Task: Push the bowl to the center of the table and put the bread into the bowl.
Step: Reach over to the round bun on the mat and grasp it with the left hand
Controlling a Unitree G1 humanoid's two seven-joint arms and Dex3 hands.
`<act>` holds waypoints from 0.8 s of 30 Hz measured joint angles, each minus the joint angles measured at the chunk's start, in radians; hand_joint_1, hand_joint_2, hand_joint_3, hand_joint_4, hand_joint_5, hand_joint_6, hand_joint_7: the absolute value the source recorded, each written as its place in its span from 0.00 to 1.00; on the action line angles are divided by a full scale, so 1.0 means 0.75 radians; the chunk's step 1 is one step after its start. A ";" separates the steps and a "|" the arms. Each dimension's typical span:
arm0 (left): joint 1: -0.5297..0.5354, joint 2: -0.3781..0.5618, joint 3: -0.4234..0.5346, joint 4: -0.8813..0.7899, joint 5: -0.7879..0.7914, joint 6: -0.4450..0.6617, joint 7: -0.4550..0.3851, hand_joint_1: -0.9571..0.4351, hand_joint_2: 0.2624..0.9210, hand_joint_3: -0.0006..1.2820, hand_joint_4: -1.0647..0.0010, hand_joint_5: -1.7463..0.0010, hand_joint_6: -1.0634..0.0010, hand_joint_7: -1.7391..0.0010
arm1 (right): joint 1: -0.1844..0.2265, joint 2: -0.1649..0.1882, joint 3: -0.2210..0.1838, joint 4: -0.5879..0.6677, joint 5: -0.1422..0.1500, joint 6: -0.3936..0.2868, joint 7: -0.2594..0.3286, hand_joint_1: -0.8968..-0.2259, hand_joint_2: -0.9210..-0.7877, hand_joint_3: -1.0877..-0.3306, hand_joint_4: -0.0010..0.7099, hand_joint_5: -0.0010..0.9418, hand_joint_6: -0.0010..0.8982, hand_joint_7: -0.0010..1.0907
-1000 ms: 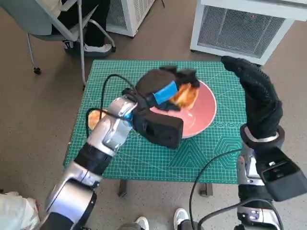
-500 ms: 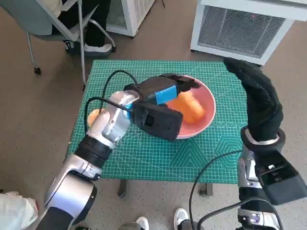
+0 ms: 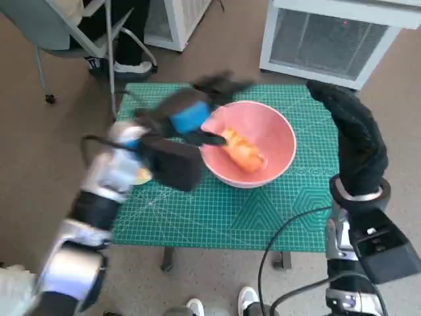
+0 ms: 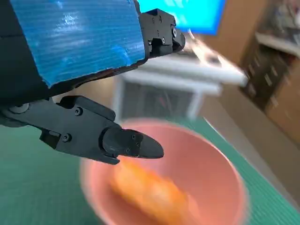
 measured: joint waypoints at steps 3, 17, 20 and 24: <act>0.065 0.069 0.054 -0.077 -0.003 0.001 0.011 0.39 1.00 0.07 0.92 0.99 0.80 0.92 | 0.000 0.000 0.001 0.000 0.000 0.000 0.000 0.46 0.00 0.38 0.39 0.00 0.00 0.63; 0.321 0.310 0.213 -0.129 -0.094 0.007 -0.038 0.37 1.00 0.07 0.89 1.00 0.77 0.95 | -0.007 0.000 0.022 0.009 0.045 0.009 0.025 0.45 0.00 0.39 0.40 0.01 0.00 0.64; 0.363 0.334 0.215 -0.130 -0.094 0.019 -0.051 0.37 1.00 0.07 0.89 1.00 0.76 0.96 | -0.013 0.000 0.025 0.015 0.057 0.010 0.036 0.45 0.00 0.39 0.40 0.01 0.00 0.64; 0.413 0.339 0.213 -0.135 -0.094 0.042 -0.059 0.38 1.00 0.07 0.88 1.00 0.76 0.96 | -0.019 0.000 0.027 0.028 0.058 0.010 0.049 0.44 0.00 0.40 0.40 0.01 0.00 0.64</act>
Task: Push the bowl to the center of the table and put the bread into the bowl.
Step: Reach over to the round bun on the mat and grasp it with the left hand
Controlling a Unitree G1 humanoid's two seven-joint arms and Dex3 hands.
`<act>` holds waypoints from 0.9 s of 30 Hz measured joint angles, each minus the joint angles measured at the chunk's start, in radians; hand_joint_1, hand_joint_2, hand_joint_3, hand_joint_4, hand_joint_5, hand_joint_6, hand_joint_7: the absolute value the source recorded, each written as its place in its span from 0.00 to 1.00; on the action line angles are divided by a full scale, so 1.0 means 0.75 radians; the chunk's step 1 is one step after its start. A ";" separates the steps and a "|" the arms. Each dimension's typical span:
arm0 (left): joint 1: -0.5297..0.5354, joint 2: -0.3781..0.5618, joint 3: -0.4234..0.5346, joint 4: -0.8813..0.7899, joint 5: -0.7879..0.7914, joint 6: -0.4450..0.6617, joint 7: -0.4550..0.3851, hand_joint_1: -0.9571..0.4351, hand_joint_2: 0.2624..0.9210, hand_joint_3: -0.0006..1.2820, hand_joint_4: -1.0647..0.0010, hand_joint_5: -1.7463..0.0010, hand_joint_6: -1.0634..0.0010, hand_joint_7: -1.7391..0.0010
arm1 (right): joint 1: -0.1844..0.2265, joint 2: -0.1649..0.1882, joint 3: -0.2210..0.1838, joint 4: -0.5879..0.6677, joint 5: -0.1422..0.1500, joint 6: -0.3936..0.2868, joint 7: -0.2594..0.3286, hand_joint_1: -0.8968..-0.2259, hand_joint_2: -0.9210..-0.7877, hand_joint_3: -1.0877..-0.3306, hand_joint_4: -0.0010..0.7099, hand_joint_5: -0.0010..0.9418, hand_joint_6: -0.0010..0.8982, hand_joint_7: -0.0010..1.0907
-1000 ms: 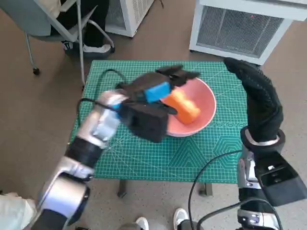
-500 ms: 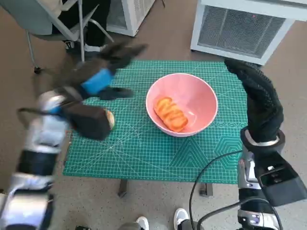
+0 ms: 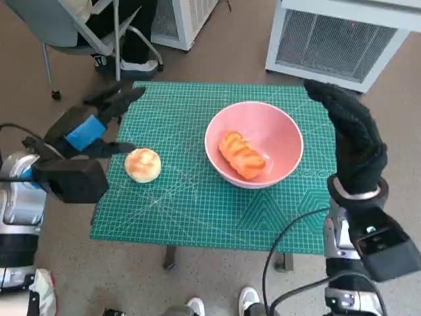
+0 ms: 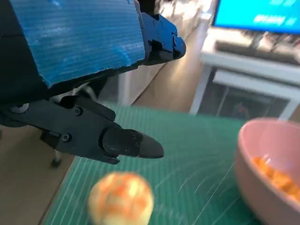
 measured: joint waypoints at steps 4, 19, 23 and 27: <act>0.042 0.000 -0.015 -0.005 0.007 0.027 -0.005 0.39 1.00 0.06 0.87 1.00 0.75 0.97 | -0.001 -0.001 0.000 0.007 0.001 0.001 0.011 0.43 0.00 0.40 0.40 0.01 0.00 0.64; 0.057 -0.049 -0.137 0.106 0.064 0.143 -0.021 0.46 0.97 0.00 0.84 0.99 0.71 0.98 | -0.021 -0.017 -0.002 0.022 0.047 0.011 0.067 0.45 0.00 0.40 0.40 0.01 0.00 0.61; 0.036 -0.090 -0.184 0.179 0.077 0.175 -0.022 0.49 0.96 0.00 0.81 0.99 0.69 0.98 | -0.023 -0.020 -0.003 0.026 0.049 0.011 0.077 0.45 0.00 0.40 0.40 0.01 0.00 0.61; -0.001 -0.127 -0.228 0.268 0.104 0.193 -0.023 0.53 0.95 0.00 0.77 0.99 0.66 0.98 | -0.028 -0.021 -0.004 0.030 0.049 0.012 0.084 0.46 0.00 0.40 0.40 0.01 0.00 0.61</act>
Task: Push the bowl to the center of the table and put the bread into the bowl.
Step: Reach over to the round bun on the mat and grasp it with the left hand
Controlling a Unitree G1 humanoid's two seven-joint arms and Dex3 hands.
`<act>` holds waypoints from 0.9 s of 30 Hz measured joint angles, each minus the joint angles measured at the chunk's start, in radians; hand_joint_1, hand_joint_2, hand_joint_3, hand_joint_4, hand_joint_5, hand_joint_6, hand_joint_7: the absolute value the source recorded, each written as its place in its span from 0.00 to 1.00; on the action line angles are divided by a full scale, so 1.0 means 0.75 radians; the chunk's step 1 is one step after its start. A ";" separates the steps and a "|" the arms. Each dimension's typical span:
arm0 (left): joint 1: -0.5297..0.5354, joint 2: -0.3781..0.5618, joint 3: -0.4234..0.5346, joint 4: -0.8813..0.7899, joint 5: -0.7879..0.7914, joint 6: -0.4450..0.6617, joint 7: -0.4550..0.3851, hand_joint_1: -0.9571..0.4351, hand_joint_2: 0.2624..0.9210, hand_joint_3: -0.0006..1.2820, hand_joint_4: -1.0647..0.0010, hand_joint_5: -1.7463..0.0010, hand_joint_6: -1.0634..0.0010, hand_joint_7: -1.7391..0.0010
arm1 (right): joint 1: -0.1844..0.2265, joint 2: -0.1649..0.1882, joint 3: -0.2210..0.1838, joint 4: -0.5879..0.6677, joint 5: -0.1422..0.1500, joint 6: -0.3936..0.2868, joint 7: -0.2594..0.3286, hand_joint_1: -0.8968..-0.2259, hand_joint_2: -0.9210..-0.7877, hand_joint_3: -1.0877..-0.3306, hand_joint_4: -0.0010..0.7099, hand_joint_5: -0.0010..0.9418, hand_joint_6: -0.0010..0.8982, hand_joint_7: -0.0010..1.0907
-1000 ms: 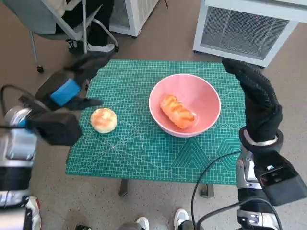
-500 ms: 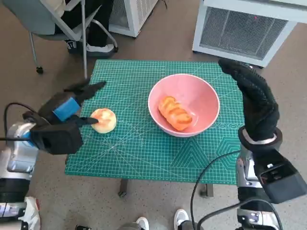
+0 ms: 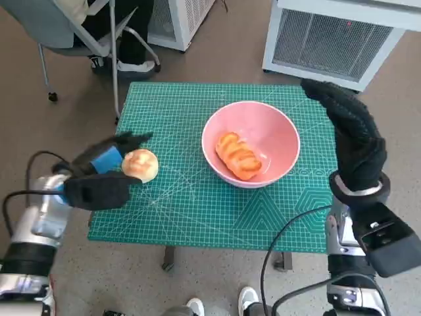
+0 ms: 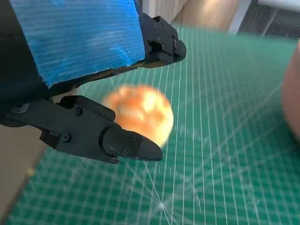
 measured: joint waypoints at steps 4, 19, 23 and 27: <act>-0.057 -0.032 -0.045 0.118 0.027 0.009 0.007 0.59 0.95 0.00 0.71 0.99 0.60 0.97 | -0.006 -0.002 -0.001 0.002 0.000 0.001 0.007 0.46 0.00 0.40 0.40 0.01 0.00 0.61; -0.225 -0.123 -0.153 0.527 0.134 -0.116 0.369 0.68 1.00 0.12 0.41 0.43 0.51 0.38 | -0.010 -0.004 -0.004 0.001 0.001 0.001 0.013 0.46 0.00 0.40 0.40 0.01 0.00 0.61; -0.223 -0.118 -0.153 0.530 0.142 -0.161 0.441 0.69 1.00 0.11 0.41 0.32 0.49 0.30 | -0.010 -0.006 -0.005 -0.003 0.002 0.001 0.013 0.45 0.00 0.40 0.40 0.01 0.00 0.61; -0.195 -0.101 -0.134 0.456 0.139 -0.172 0.442 0.69 1.00 0.10 0.41 0.30 0.48 0.29 | -0.010 -0.008 -0.007 -0.004 0.002 0.002 0.013 0.45 0.00 0.39 0.40 0.01 0.00 0.61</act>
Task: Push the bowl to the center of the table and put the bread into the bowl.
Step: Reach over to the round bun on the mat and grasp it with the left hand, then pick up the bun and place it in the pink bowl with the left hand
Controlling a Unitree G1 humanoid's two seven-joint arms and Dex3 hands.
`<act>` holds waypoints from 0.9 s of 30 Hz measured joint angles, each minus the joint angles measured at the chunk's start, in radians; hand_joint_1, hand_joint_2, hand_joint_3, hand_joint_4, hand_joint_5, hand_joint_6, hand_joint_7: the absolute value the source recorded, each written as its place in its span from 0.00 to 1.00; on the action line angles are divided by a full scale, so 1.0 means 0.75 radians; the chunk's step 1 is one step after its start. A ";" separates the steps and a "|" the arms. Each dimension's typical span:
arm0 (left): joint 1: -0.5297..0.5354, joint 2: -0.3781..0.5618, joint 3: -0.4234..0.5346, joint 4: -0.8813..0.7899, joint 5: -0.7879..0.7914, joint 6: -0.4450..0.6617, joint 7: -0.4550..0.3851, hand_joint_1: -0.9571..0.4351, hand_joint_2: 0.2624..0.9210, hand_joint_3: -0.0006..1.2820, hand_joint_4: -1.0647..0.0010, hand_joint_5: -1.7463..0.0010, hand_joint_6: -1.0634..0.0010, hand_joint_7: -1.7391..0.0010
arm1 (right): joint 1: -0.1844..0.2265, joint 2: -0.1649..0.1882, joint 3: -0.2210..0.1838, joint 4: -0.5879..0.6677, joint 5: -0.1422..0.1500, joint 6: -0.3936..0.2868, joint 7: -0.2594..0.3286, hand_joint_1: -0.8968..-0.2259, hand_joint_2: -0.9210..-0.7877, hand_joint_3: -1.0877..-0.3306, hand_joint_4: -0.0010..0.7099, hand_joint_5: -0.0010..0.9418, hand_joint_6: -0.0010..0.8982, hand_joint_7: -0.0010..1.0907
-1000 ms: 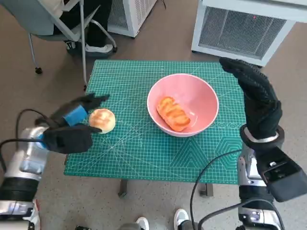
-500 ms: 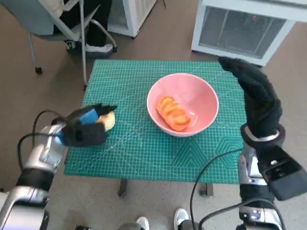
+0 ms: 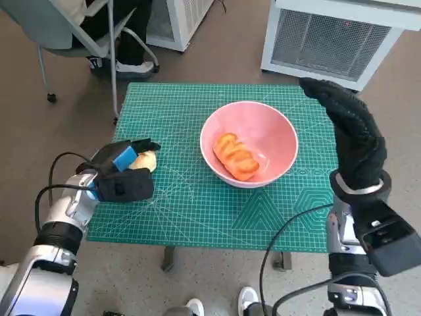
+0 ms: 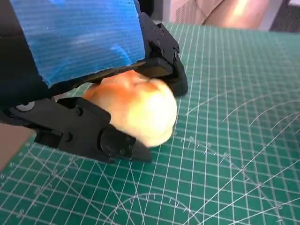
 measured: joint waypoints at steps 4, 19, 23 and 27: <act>0.038 0.016 0.035 -0.114 -0.026 -0.017 0.001 0.69 1.00 0.10 0.41 0.31 0.48 0.27 | 0.000 -0.001 -0.002 -0.004 0.000 0.003 0.000 0.45 0.00 0.39 0.40 0.01 0.00 0.61; 0.042 0.001 0.230 -0.689 -0.155 0.004 -0.004 0.69 1.00 0.09 0.43 0.29 0.45 0.30 | -0.001 0.001 -0.003 -0.008 0.001 0.010 0.000 0.45 0.00 0.40 0.40 0.00 0.00 0.61; -0.006 -0.065 0.226 -0.772 -0.149 0.020 0.013 0.69 1.00 0.10 0.44 0.28 0.44 0.31 | -0.004 0.002 -0.002 -0.004 0.003 0.010 0.000 0.45 0.00 0.40 0.40 0.00 0.00 0.61; -0.070 -0.142 0.187 -0.798 -0.119 0.021 0.025 0.69 1.00 0.09 0.43 0.29 0.42 0.32 | -0.008 0.003 -0.002 0.000 0.003 0.009 0.000 0.45 0.00 0.40 0.40 0.01 0.00 0.61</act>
